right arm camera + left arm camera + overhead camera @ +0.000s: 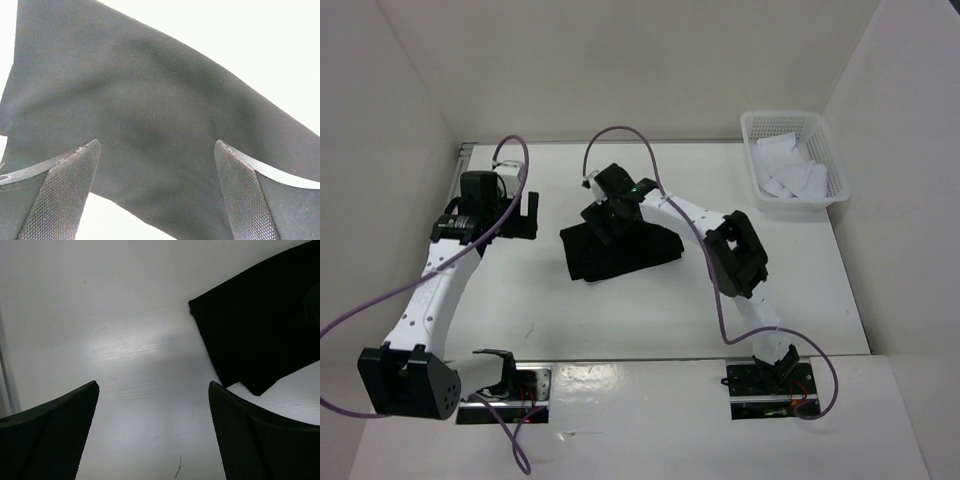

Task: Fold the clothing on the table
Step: Fold the skirt

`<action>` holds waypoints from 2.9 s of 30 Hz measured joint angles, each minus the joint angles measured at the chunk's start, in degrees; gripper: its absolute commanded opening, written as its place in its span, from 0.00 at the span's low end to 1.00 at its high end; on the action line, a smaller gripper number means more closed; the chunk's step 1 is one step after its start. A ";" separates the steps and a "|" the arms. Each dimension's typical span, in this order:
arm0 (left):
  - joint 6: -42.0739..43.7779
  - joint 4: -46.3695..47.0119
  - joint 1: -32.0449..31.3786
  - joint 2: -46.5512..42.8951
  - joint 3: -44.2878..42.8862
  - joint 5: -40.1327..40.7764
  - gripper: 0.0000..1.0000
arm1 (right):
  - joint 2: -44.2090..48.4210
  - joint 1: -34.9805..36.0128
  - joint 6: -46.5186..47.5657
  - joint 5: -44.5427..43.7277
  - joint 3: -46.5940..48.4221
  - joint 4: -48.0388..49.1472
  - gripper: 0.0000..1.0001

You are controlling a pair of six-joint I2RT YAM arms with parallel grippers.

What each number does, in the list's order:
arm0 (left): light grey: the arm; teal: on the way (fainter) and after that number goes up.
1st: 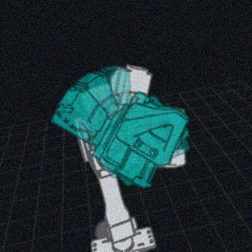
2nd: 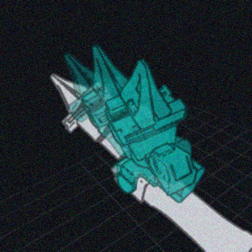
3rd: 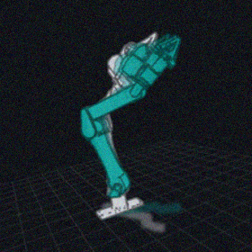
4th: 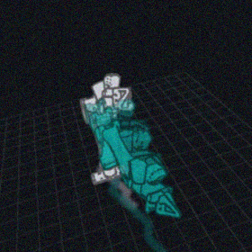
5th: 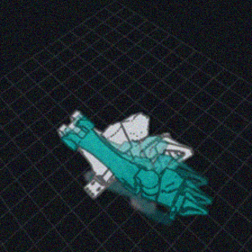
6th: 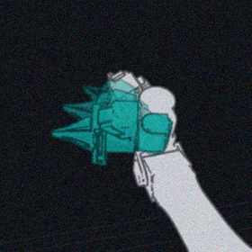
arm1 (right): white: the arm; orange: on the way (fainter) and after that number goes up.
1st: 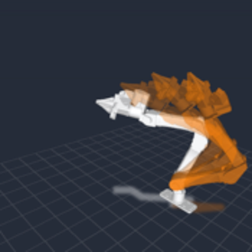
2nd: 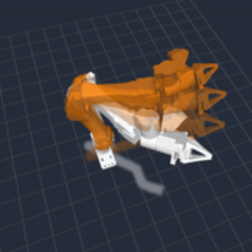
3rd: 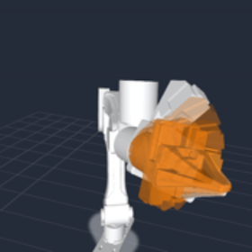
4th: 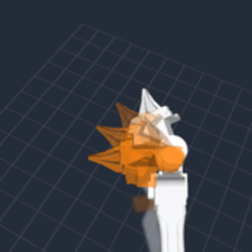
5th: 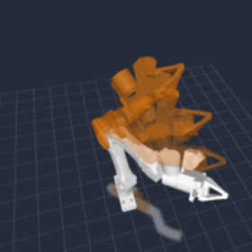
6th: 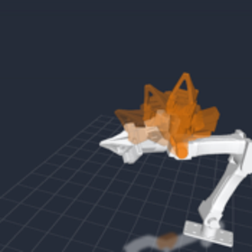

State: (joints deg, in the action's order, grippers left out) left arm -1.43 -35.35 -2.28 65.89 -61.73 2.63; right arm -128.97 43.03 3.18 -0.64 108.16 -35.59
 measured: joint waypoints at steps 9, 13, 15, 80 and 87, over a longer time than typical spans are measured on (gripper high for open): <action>7.87 6.67 0.00 17.81 -3.65 -18.86 0.82 | 24.37 -13.75 2.91 6.12 -11.54 1.55 0.99; 11.85 6.93 0.33 26.77 -5.01 -25.46 0.76 | 30.23 -25.86 4.02 9.84 -19.15 1.95 0.99; 13.05 7.08 0.46 30.34 -5.90 -27.71 0.76 | 31.82 -28.11 4.61 10.64 -22.86 1.73 0.99; 10.23 14.34 -6.86 45.53 -12.52 -6.91 0.47 | 14.82 -26.27 7.74 24.22 -22.56 -0.15 0.99; 10.21 14.36 -6.86 45.48 -12.50 -7.02 0.47 | 13.42 -27.52 7.45 25.33 -22.56 -0.09 0.96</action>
State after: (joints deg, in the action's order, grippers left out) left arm 8.78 -20.99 -9.15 111.37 -74.24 -4.38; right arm -115.55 15.51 10.63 24.69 85.60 -35.68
